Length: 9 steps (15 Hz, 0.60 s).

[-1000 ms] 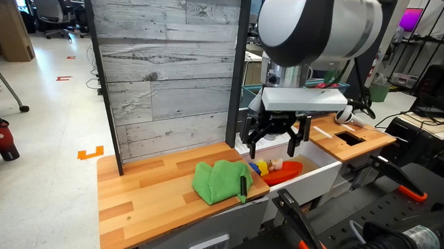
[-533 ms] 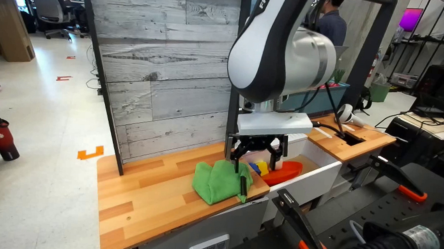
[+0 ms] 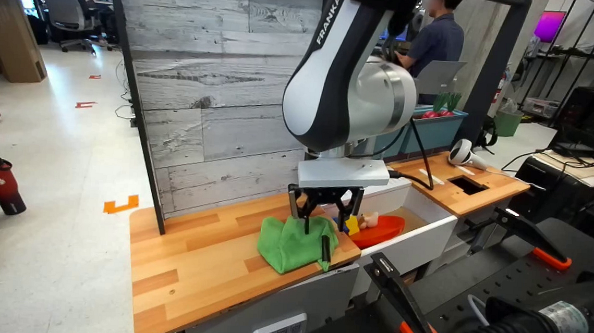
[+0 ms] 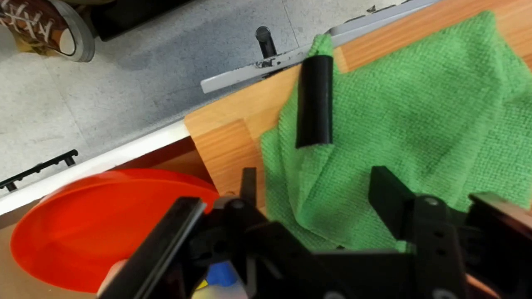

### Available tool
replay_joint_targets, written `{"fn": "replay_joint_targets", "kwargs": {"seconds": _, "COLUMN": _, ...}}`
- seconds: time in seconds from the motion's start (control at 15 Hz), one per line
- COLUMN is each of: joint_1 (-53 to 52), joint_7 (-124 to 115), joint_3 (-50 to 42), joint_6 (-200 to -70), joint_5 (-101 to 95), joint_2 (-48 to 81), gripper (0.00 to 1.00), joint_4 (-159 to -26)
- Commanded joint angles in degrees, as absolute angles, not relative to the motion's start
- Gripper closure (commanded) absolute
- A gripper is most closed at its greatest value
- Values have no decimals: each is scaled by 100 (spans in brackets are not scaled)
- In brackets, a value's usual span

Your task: Pick up the green cloth and put it back down

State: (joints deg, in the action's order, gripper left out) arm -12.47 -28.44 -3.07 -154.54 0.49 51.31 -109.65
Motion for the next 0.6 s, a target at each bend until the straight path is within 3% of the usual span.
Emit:
{"fn": "replay_joint_targets", "kwargs": {"seconds": 0.0, "joint_1": -1374, "joint_7": -2832, "joint_3": -411, "joint_6": -15269, "joint_5": 244, "joint_2": 5311, "gripper": 60, "joint_4": -10670}}
{"fn": "replay_joint_targets", "kwargs": {"seconds": 0.33, "joint_1": -1344, "joint_7": -2769, "joint_3": -365, "joint_6": -15302, "joint_5": 255, "joint_2": 5233, "gripper": 97, "joint_4": -10765}}
{"fn": "replay_joint_targets", "kwargs": {"seconds": 0.53, "joint_1": -1321, "joint_7": -2722, "joint_3": -332, "joint_6": -15361, "joint_5": 259, "joint_2": 5074, "gripper": 100, "joint_4": -10948}}
